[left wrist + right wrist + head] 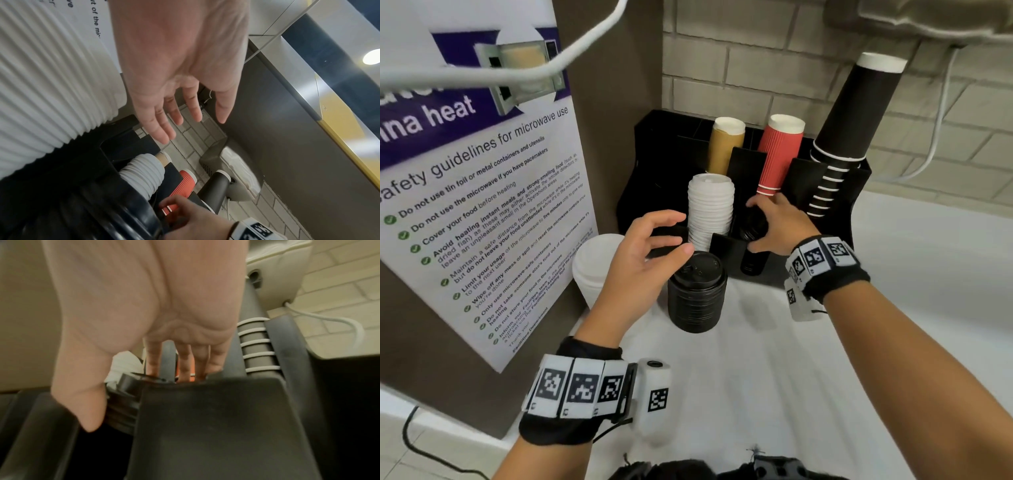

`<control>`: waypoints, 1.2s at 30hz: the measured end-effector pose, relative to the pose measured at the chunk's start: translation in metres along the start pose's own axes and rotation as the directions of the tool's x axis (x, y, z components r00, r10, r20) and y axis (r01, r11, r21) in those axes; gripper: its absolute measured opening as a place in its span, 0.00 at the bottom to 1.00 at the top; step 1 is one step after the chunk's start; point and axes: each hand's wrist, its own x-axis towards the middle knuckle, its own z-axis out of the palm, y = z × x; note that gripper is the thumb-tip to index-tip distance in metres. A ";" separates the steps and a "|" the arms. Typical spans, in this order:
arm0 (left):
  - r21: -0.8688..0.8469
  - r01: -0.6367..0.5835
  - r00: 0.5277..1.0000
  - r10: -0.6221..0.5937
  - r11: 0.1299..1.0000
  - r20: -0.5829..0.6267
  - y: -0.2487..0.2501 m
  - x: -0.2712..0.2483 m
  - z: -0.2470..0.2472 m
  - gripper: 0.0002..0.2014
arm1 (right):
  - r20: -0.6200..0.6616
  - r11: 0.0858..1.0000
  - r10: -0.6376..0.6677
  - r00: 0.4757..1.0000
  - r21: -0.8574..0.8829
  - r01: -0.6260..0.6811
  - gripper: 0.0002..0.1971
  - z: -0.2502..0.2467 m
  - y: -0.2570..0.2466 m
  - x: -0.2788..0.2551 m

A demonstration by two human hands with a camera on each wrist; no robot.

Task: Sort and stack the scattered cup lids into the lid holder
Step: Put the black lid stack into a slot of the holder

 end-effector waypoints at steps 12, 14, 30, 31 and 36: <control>0.024 0.031 0.999 -0.031 0.999 0.022 -0.003 0.001 0.003 0.17 | 0.240 0.908 0.046 0.970 -0.415 0.060 0.51 0.019 -0.009 0.015; 0.025 0.036 0.999 -0.036 0.999 0.015 -0.003 0.002 0.004 0.17 | 0.263 0.898 0.062 0.963 -0.436 0.061 0.52 0.021 -0.011 0.016; 0.027 0.024 0.997 -0.022 0.999 -0.070 0.001 0.004 -0.005 0.16 | -0.171 0.849 -0.182 0.968 0.470 0.242 0.23 -0.001 -0.056 -0.055; 0.031 0.022 0.997 -0.020 0.999 -0.078 0.001 0.005 -0.006 0.16 | -0.101 0.851 -0.206 0.973 0.473 0.229 0.26 0.004 -0.064 -0.059; 0.034 0.017 0.997 -0.014 0.999 -0.077 0.003 0.006 -0.007 0.15 | 0.139 0.902 -0.201 0.970 0.411 0.128 0.38 0.030 -0.079 -0.063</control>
